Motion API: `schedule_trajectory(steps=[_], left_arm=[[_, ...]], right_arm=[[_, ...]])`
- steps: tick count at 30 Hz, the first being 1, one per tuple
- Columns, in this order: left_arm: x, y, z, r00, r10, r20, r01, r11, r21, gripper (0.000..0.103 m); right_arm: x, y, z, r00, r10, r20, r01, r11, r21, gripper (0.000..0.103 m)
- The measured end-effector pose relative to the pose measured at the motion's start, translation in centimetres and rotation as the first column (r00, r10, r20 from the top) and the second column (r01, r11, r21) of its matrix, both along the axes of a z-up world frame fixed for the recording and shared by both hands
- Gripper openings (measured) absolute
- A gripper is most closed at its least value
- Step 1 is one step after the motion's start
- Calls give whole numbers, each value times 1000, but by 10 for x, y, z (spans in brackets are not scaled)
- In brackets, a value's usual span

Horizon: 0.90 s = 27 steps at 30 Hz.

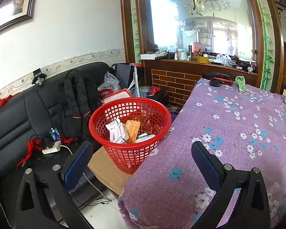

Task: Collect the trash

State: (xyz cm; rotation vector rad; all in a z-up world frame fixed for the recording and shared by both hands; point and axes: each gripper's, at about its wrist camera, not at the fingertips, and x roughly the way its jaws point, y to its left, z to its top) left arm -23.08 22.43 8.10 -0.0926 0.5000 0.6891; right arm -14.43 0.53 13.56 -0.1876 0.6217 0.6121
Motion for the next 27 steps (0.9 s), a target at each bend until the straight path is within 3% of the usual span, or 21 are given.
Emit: schedule_trajectory(steps=[8, 27], left_arm=[[0, -2, 0, 1000, 0, -4, 0, 1000, -7, 102], [10, -8, -1, 999, -36, -36, 36, 999, 5, 102]], right_arm=[[-2, 0, 2, 999, -17, 43, 18, 1000, -25, 97], [8, -6, -10, 999, -28, 25, 29, 999, -46, 97]])
